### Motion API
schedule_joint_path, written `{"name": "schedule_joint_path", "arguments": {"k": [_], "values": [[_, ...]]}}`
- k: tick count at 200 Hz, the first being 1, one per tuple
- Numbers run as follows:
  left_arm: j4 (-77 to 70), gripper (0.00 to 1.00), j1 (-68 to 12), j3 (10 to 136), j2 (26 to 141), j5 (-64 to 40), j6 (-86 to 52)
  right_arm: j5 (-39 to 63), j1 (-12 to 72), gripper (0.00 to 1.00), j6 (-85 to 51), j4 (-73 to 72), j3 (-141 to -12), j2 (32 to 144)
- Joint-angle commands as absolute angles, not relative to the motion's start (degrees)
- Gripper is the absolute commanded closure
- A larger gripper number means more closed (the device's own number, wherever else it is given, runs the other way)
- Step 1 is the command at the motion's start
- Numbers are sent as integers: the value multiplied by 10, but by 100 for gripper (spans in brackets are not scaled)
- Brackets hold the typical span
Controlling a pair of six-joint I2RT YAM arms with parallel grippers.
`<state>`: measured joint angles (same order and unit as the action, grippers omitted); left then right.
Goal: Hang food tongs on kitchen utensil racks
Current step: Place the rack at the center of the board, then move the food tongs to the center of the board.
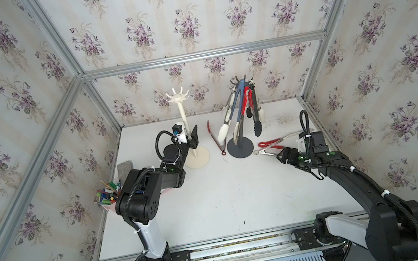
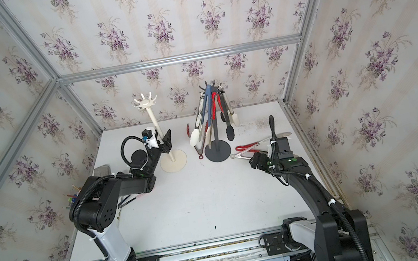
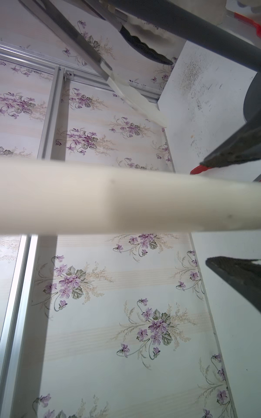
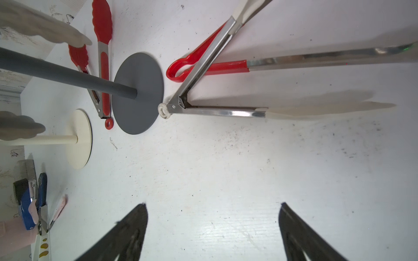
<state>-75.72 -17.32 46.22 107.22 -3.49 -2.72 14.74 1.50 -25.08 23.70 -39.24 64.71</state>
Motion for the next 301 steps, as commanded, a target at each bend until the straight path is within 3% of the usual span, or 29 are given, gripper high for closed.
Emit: {"name": "schedule_joint_path", "arguments": {"k": [1, 29, 97, 149, 189, 225, 275, 301], "values": [[-793, 19, -173, 457, 1063, -25, -38, 147, 14, 10, -249, 218, -396, 649], [-792, 1, -173, 440, 1038, -11, -45, 151, 14, 10, -249, 217, -396, 648], [-722, 1, -173, 369, 919, 28, -50, 168, 12, 10, -251, 215, -395, 641], [-483, 2, -185, 335, 742, 44, -69, 194, 12, 10, -259, 204, -382, 629], [-301, 15, -199, 309, 604, 6, -123, 203, 11, 10, -253, 201, -377, 623], [-214, 51, -203, 281, 526, -11, -221, 210, 11, 10, -245, 197, -383, 622], [-236, 94, -225, 275, 575, -72, -341, 212, 11, 11, -234, 196, -386, 621], [-302, 100, -264, 270, 621, -51, -380, 208, 11, 11, -226, 202, -385, 614]]}}
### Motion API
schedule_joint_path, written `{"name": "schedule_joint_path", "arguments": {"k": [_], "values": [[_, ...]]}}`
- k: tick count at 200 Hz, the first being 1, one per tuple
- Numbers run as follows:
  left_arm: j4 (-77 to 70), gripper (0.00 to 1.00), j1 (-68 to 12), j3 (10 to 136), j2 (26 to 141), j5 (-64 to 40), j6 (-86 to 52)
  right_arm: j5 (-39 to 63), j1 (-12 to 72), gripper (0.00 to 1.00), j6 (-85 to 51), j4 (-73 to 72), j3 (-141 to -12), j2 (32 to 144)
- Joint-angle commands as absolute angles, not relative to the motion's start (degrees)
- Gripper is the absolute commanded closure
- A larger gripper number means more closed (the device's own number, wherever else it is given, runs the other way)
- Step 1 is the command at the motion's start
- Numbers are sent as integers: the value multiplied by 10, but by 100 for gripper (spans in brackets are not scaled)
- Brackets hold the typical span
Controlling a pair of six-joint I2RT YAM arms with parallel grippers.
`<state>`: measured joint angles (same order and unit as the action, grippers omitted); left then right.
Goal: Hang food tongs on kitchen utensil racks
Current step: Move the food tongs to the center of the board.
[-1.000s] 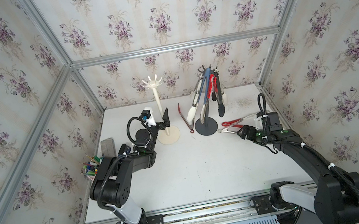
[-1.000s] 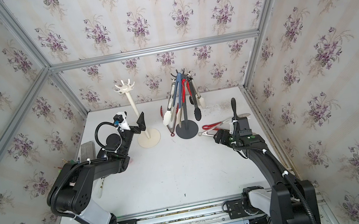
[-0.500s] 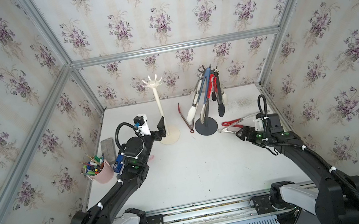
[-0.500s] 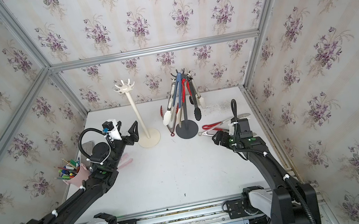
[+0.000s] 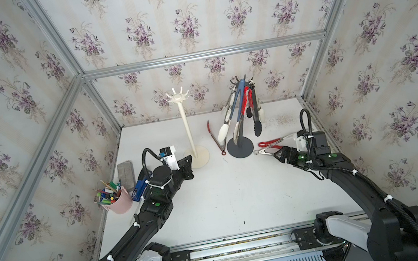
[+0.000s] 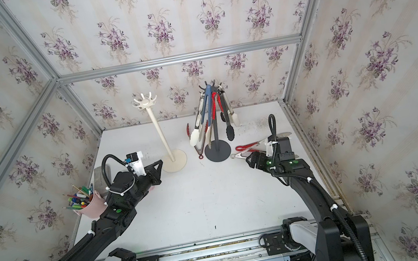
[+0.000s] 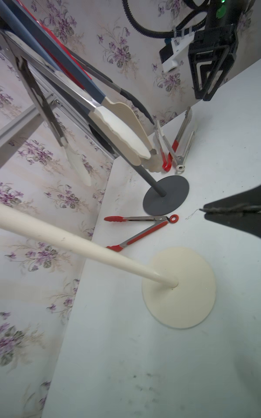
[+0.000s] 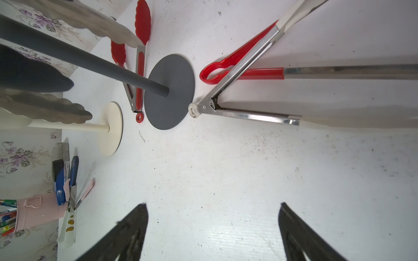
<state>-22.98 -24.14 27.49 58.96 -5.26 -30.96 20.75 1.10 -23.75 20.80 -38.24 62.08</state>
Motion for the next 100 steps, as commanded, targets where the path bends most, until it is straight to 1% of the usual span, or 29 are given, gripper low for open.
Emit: {"name": "schedule_joint_path", "arguments": {"k": [1, 15, 45, 76, 100], "values": [[-306, 100, -265, 270, 623, -51, -382, 208, 11, 11, -226, 202, -385, 614], [-349, 100, -288, 268, 654, -35, -408, 206, 11, 11, -224, 204, -382, 607], [-407, 100, -355, 285, 723, 28, -417, 204, 11, 11, -219, 204, -375, 596], [-485, 100, -412, 307, 807, 120, -422, 206, 11, 11, -208, 211, -375, 592], [-511, 100, -439, 334, 890, 195, -430, 206, 11, 11, -201, 214, -375, 587]]}}
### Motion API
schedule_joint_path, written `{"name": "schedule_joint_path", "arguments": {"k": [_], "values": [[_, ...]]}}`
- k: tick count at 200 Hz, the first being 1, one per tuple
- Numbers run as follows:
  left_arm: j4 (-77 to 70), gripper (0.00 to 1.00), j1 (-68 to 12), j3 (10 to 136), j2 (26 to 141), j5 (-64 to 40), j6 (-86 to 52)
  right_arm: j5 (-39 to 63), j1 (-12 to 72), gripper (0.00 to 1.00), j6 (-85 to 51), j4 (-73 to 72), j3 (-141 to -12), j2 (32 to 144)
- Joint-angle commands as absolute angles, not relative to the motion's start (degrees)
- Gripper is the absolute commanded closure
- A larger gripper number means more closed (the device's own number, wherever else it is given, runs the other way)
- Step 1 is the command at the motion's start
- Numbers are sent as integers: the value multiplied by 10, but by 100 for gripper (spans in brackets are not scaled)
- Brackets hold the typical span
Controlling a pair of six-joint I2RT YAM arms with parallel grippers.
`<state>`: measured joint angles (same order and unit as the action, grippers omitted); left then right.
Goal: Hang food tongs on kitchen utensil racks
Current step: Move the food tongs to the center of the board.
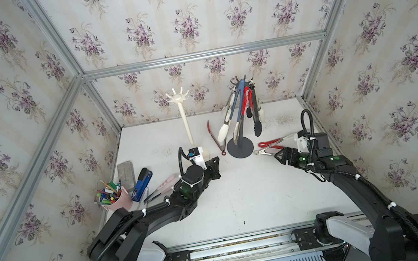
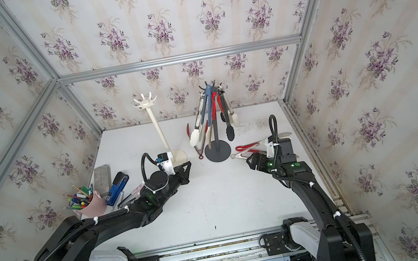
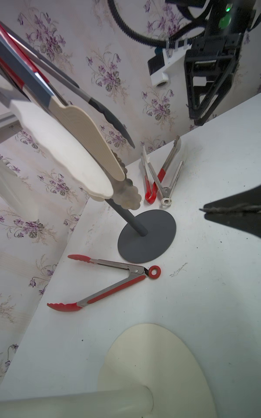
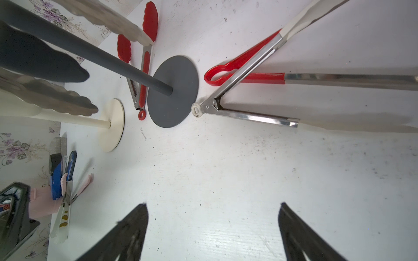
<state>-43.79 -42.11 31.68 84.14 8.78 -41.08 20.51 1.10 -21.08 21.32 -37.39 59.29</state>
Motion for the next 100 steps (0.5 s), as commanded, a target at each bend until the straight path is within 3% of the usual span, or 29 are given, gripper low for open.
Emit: {"name": "schedule_joint_path", "arguments": {"k": [1, 65, 100], "values": [[-513, 100, -440, 335, 893, 199, -430, 206, 11, 11, -201, 214, -375, 587], [-560, 100, -450, 448, 1069, 288, -442, 214, 11, 11, -181, 228, -375, 581], [-510, 99, -448, 518, 1120, 304, -447, 221, 11, 11, -173, 231, -369, 574]]}}
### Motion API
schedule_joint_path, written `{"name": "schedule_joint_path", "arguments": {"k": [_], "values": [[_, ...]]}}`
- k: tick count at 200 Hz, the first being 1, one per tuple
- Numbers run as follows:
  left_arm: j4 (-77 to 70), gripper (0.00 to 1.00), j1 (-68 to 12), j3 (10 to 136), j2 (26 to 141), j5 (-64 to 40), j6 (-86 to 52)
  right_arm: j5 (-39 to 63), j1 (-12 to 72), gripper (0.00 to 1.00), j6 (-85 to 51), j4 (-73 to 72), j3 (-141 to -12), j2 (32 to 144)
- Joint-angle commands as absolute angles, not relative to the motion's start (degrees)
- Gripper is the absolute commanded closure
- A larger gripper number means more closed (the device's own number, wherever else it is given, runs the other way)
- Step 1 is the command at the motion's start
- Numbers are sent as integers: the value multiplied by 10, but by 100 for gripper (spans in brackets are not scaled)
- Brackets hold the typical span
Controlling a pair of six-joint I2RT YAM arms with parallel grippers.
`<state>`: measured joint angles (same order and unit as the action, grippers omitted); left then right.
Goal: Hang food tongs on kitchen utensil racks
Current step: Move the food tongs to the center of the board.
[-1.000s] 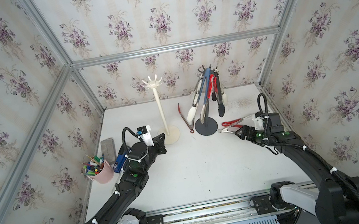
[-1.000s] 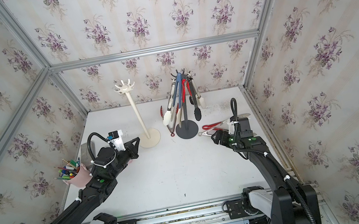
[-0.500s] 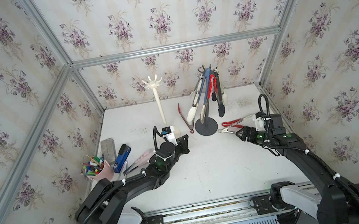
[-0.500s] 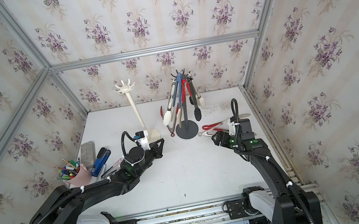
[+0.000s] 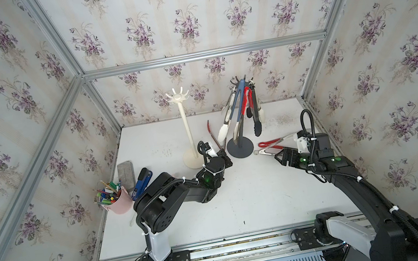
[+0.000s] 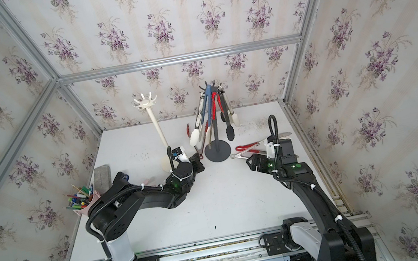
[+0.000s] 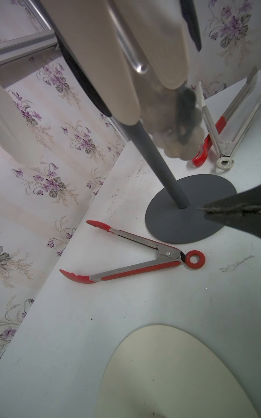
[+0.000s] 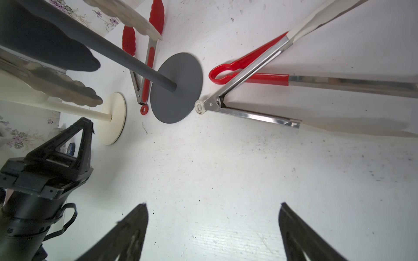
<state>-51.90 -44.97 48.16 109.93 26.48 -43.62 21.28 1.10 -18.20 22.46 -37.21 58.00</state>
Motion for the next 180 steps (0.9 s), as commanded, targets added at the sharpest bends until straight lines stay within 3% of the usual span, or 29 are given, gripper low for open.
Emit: {"name": "schedule_joint_path", "arguments": {"k": [1, 81, 180], "values": [[-509, 99, -448, 519, 1122, 305, -447, 222, 11, 11, -173, 231, -369, 574], [-362, 98, -425, 646, 1195, 328, -488, 243, 11, 11, -173, 230, -366, 550], [-253, 97, -390, 754, 1258, 269, -491, 249, 11, 11, -169, 222, -359, 534]]}}
